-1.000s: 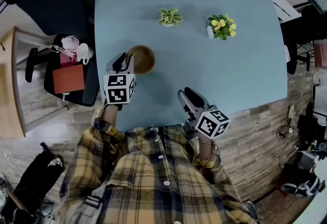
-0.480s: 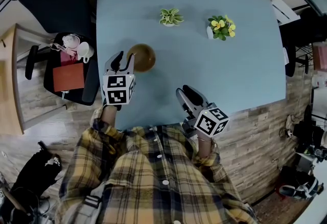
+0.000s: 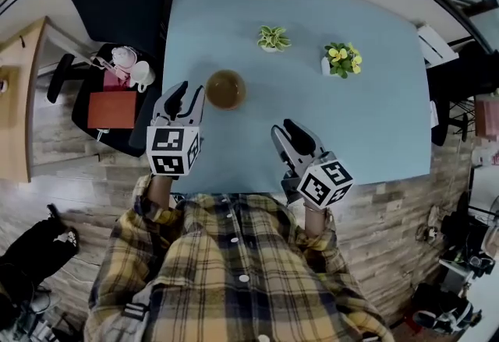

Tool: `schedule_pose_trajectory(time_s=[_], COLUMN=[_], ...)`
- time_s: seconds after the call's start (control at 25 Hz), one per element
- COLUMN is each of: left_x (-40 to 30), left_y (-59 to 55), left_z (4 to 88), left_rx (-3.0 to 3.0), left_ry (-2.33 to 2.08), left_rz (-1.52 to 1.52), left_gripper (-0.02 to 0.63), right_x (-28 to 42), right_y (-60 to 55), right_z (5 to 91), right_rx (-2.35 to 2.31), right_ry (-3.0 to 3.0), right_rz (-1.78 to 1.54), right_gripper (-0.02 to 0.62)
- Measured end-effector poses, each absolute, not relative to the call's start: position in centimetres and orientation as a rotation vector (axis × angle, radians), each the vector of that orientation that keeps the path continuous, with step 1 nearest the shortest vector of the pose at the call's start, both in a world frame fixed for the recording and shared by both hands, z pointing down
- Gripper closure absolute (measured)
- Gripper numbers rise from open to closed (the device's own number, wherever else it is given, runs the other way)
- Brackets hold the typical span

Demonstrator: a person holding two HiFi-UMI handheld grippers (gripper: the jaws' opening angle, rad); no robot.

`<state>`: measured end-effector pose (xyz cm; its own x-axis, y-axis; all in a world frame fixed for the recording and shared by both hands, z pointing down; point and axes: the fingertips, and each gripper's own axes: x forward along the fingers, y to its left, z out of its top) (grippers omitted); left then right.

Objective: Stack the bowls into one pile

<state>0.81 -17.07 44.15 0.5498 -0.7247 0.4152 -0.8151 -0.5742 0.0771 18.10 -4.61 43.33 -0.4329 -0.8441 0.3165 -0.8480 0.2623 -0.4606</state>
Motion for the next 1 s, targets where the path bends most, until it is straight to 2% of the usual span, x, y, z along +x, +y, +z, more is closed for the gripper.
schedule_pose_trajectory(time_s=[0.36, 0.64, 0.88, 1.0], left_x=[-0.2, -1.3, -2.0, -2.1], left_y=[-13.3, -11.5, -10.9, -10.9], left_z=[38.1, 35.9, 36.0, 36.1], left_rx=[2.579, 2.582, 2.557, 2.545], left_ry=[-1.335, -1.373, -1.404, -1.408], left_rz=[0.326, 0.272, 0.283, 0.284], left_gripper=[0.494, 0.515, 0.561, 0.583], right_x=[17.6, 17.1, 16.6, 16.7], right_y=[-7.2, -8.8, -9.2, -9.3], right_z=[37.8, 35.1, 34.7, 34.9], right_rx=[1.612, 1.643, 1.636, 1.638], right_ry=[-2.525, -2.548, -2.548, -2.534], right_rz=[0.481, 0.337, 0.299, 0.290], right_gripper=[0.446, 0.456, 0.533, 0.545])
